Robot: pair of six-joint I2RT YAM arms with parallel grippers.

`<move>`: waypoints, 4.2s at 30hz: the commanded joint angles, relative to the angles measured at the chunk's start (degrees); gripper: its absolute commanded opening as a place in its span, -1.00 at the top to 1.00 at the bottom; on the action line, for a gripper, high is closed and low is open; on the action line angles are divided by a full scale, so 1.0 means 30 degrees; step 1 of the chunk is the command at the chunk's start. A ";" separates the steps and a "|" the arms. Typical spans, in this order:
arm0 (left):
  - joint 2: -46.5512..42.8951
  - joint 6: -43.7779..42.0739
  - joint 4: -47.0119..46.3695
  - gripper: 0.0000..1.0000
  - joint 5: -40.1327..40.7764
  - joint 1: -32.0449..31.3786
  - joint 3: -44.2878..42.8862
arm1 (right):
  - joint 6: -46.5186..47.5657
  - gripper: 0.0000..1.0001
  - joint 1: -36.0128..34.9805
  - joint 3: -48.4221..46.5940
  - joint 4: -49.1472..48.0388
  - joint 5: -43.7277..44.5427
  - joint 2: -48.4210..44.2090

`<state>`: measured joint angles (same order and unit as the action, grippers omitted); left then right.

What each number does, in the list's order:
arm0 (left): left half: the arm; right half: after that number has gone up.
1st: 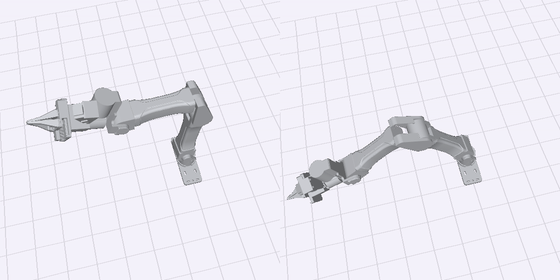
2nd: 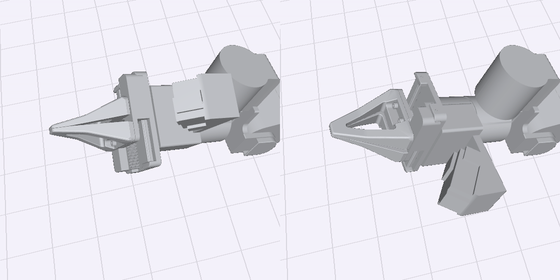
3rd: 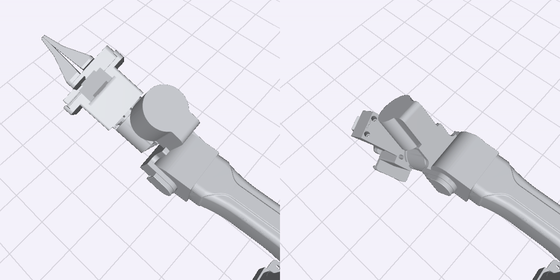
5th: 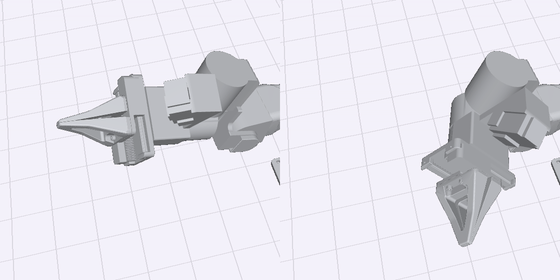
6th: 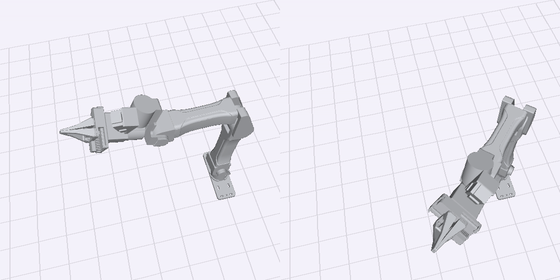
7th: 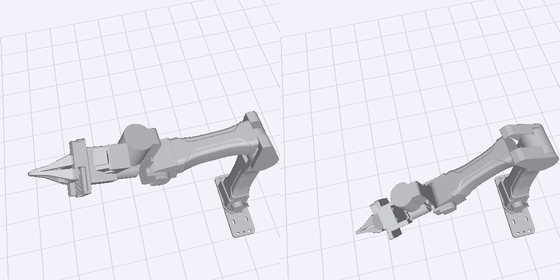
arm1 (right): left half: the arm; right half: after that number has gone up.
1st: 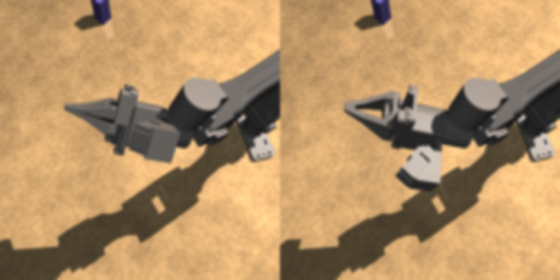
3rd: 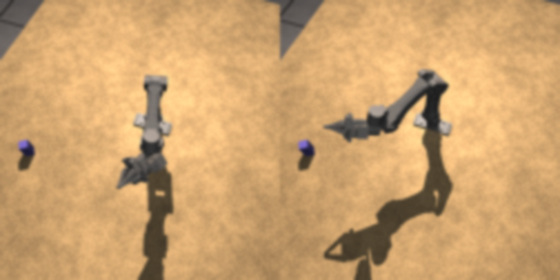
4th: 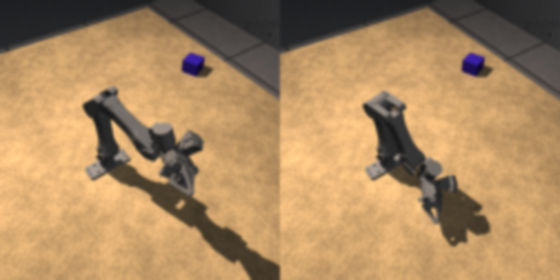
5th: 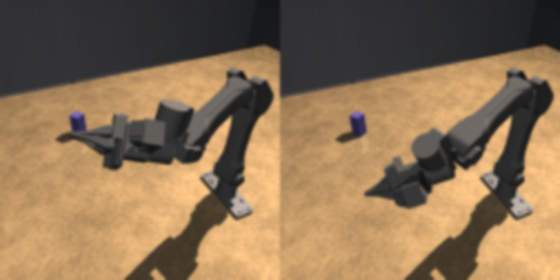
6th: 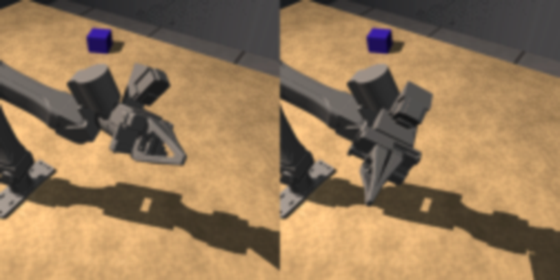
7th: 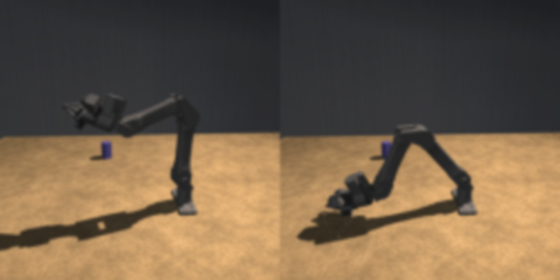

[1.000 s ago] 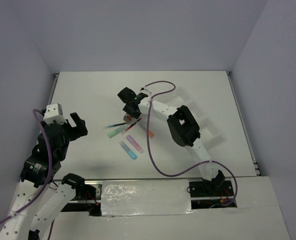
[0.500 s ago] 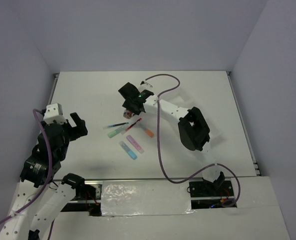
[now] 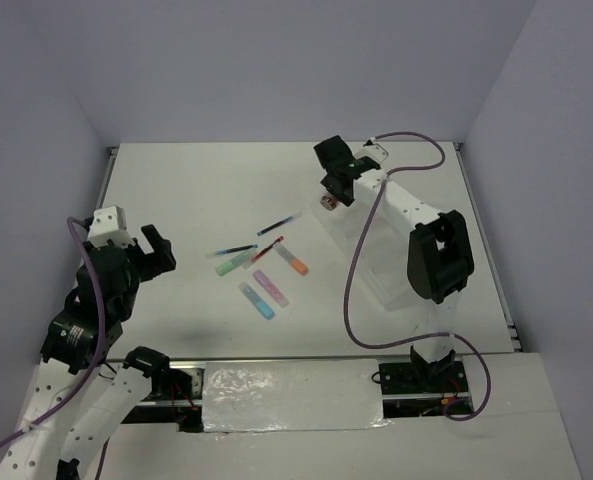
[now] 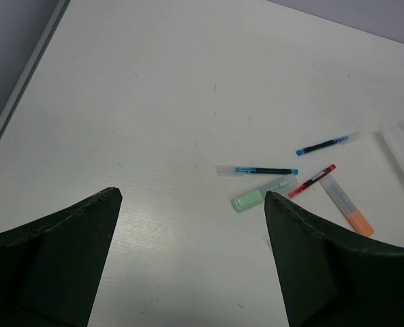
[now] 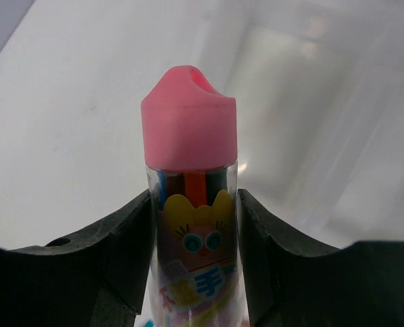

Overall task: Sort the stationery into containers
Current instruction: Place the pen in the storage box, then pick up the pen from the center of the board, then place the pen in the storage box, then pick up the pen from the center of the board.

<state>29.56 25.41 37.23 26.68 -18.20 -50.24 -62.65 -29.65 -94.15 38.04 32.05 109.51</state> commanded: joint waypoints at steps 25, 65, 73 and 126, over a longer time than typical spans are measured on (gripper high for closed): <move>0.1806 -0.0882 -0.1161 -0.99 -0.1012 0.0059 -0.0011 | 0.7160 -0.76 -0.0420 0.0088 -0.3667 -0.0749 -0.1227; 0.1425 -0.0706 -0.0897 -0.99 -0.0835 0.0059 -0.0011 | 1.4561 0.52 -0.5327 1.1605 -0.7319 -0.7760 -0.7202; 0.1192 -0.0648 -0.0839 -0.99 -0.0719 0.0030 0.0017 | 0.8700 0.48 -0.0200 1.3335 -0.6353 -0.3018 -1.0545; 0.1426 -0.0589 -0.0751 -0.99 -0.0513 -0.0116 -0.0012 | 1.5523 0.03 -0.9335 0.6128 -0.6324 -0.7697 0.1346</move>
<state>33.98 23.99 36.45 24.80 -18.31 -50.24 -15.46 -56.90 -74.78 18.50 9.10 113.03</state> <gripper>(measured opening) 0.993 0.503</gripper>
